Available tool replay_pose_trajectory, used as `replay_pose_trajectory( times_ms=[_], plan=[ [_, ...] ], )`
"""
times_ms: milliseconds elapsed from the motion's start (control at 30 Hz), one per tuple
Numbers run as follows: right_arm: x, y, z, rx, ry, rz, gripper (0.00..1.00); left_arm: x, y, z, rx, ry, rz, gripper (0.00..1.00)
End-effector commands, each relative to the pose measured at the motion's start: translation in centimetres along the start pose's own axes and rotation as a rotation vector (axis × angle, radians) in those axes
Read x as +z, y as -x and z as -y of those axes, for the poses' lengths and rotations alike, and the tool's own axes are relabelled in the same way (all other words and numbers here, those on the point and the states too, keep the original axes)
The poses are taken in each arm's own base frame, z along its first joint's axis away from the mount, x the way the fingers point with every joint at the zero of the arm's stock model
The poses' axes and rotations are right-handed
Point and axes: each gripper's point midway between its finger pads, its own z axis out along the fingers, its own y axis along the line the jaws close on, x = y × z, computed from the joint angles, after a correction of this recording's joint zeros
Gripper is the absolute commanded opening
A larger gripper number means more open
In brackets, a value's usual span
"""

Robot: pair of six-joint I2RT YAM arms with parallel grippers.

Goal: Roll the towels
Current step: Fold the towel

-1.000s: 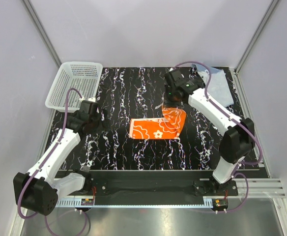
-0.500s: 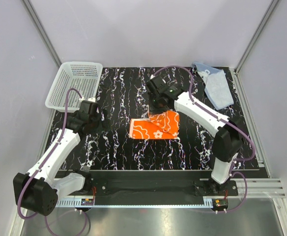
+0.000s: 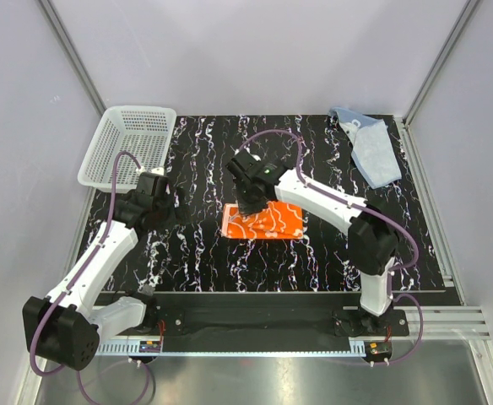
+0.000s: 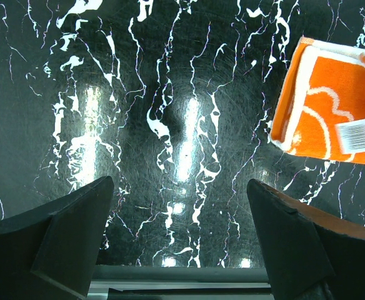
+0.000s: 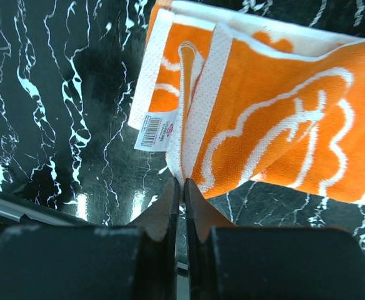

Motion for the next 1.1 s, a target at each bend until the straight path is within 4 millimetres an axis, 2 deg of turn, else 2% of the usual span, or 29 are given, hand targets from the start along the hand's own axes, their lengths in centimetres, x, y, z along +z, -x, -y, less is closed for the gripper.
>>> replay_pose_trajectory(
  times_ms=[0,100,267,333,433,500,567,667,700,767,800,867,933,967,1000,1033,1067],
  plan=[
    [0.1,0.7,-2.9,-0.002,0.059,0.038,0.0,-0.5,1.1,0.3,0.006,-0.017,0.052,0.94],
    [1.7,-0.6,-3.9,-0.013,0.056,0.012,0.0,-0.4,1.0,0.3,0.006,-0.017,0.05,0.94],
    [3.9,-2.2,-4.9,-0.028,0.061,-0.02,0.08,-0.4,1.0,0.3,0.007,-0.015,0.048,0.94],
    [4.6,-2.9,-5.2,-0.034,0.059,-0.036,0.21,-0.4,1.0,0.3,0.007,-0.013,0.048,0.94],
    [5.2,-3.2,-5.3,-0.04,0.054,-0.04,0.53,-0.3,1.0,0.2,0.007,-0.011,0.047,0.94],
    [5.3,-3.1,-5.3,-0.044,0.053,-0.033,0.61,-0.3,1.0,0.2,0.008,-0.01,0.047,0.94],
    [4.8,-2.4,-5.4,-0.049,0.053,-0.01,0.67,-0.2,0.9,0.2,0.008,-0.004,0.041,0.94],
    [2.6,-0.5,-5.9,-0.056,0.068,0.057,0.78,0.0,0.8,0.0,0.009,0.007,0.036,0.94],
    [1.0,0.4,-6.2,-0.063,0.086,0.093,0.8,0.1,0.9,0.0,0.007,0.012,0.036,0.94],
    [-0.8,1.4,-5.9,-0.061,0.083,0.141,0.87,0.1,0.9,-0.2,0.009,0.022,0.036,0.94],
    [-2.6,1.8,-5.6,-0.061,0.093,0.172,0.9,0.1,0.8,-0.2,0.011,0.024,0.035,0.94],
    [-4.1,2.1,-4.4,-0.049,0.07,0.211,0.93,0.1,0.8,-0.3,0.012,0.033,0.037,0.94],
    [-5.8,1.8,-1.5,0.01,0.028,0.241,0.92,0.1,0.8,-0.3,0.015,0.038,0.038,0.94],
    [-6.0,1.5,0.1,0.047,0.002,0.237,0.92,0.2,0.7,-0.2,0.021,0.041,0.036,0.94],
    [-6.2,0.0,2.3,0.096,-0.021,0.217,0.92,0.2,0.7,-0.2,0.024,0.043,0.034,0.94],
    [-6.1,0.0,4.8,0.161,-0.051,0.209,0.91,0.2,0.7,0.0,0.03,0.039,0.033,0.94],
    [-6.1,-0.5,6.3,0.2,-0.062,0.206,0.9,0.3,0.7,0.1,0.033,0.038,0.033,0.94]
  ],
)
